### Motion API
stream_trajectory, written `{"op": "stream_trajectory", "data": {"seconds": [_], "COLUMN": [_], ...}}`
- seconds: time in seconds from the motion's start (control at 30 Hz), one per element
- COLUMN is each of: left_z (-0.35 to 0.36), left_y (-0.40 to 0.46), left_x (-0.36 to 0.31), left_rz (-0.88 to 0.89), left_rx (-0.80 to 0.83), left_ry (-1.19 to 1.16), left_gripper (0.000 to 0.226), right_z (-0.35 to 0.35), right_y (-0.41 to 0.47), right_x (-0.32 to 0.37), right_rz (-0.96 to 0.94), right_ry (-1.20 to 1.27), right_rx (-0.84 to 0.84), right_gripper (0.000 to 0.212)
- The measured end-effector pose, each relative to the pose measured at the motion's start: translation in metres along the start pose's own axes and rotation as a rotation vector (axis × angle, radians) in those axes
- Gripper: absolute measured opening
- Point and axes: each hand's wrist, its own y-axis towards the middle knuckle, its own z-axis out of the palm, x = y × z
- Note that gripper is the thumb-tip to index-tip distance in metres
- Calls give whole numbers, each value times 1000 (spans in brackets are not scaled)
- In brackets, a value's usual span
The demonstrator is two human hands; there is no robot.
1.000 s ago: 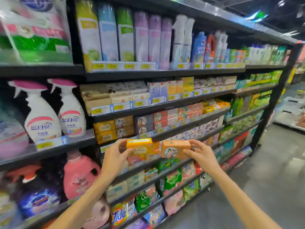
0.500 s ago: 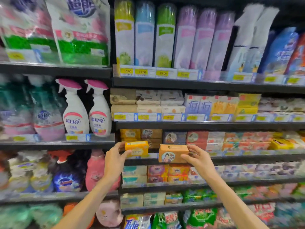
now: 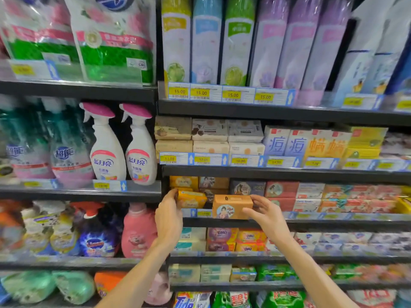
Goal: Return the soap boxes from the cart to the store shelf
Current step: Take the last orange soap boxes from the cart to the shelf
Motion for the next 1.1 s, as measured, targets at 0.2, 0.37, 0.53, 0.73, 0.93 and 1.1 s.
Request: {"op": "stream_trajectory", "data": {"seconds": [0.2,0.37,0.53,0.73,0.93,1.1], "left_z": [16,28,26,23,13,12], "left_y": [-1,-3,-2,3,-4,0], "left_x": [-2,7,14,37,49,56], "left_rz": [76,501,574,518,554,586], "left_rx": [16,2,37,124,154,188], "left_ry": [186,357,419,443,426,430], "left_gripper": [58,34,43,55,51,49], "right_z": [12,23,37,51,63,73], "right_y": [0,2,5,7,10,10], "right_x": [0,4,8,13,16,22], "right_rz": [30,35,39,43,22,0], "right_ry": [18,22,30,30,-9,-52], "right_rx": [-13,-38,-68,-93,-149,-180], "right_gripper": [51,53,55,51,55,50]}}
